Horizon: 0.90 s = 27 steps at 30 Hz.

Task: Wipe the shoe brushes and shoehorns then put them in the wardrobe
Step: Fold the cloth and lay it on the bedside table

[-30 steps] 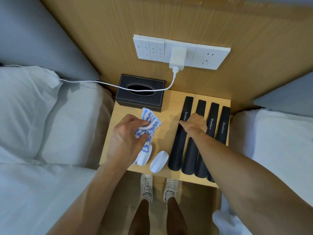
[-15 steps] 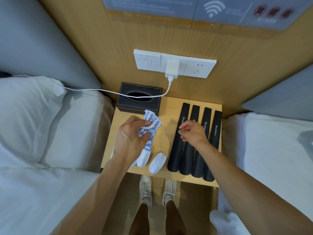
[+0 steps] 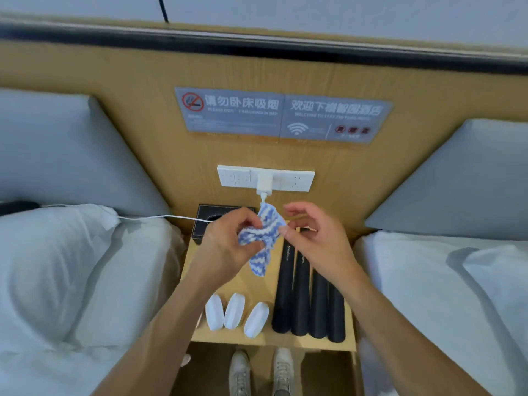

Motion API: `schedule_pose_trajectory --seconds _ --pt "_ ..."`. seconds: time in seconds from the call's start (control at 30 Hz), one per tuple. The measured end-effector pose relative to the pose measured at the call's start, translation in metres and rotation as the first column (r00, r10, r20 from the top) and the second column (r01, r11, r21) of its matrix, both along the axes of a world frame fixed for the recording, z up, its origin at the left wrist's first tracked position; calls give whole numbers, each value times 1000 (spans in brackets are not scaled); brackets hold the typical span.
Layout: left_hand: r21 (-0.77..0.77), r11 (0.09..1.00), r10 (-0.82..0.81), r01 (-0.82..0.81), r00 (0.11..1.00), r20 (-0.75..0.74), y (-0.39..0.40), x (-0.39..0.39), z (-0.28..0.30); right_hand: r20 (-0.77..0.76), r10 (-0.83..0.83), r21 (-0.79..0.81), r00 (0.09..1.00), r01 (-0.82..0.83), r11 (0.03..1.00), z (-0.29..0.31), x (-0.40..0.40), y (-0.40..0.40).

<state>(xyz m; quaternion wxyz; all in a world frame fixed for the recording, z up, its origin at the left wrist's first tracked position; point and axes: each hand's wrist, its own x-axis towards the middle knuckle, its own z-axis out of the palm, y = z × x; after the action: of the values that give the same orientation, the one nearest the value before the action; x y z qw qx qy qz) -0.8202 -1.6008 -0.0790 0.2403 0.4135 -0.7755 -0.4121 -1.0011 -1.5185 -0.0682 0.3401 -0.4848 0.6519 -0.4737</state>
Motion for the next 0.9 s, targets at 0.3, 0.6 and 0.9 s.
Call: schedule_pose_trajectory --seconds 0.3,0.6,0.9 --pt "-99 973 -211 207 977 -33 -15 -19 74 -376 53 -143 925 -114 983 73 -30 -9" --pt "-294 899 -322 326 945 63 -39 -51 152 -403 87 -220 911 -189 957 129 -53 -9" --pt "-421 873 -225 248 969 105 -48 -45 186 -659 69 5 749 -87 996 123 -73 7"
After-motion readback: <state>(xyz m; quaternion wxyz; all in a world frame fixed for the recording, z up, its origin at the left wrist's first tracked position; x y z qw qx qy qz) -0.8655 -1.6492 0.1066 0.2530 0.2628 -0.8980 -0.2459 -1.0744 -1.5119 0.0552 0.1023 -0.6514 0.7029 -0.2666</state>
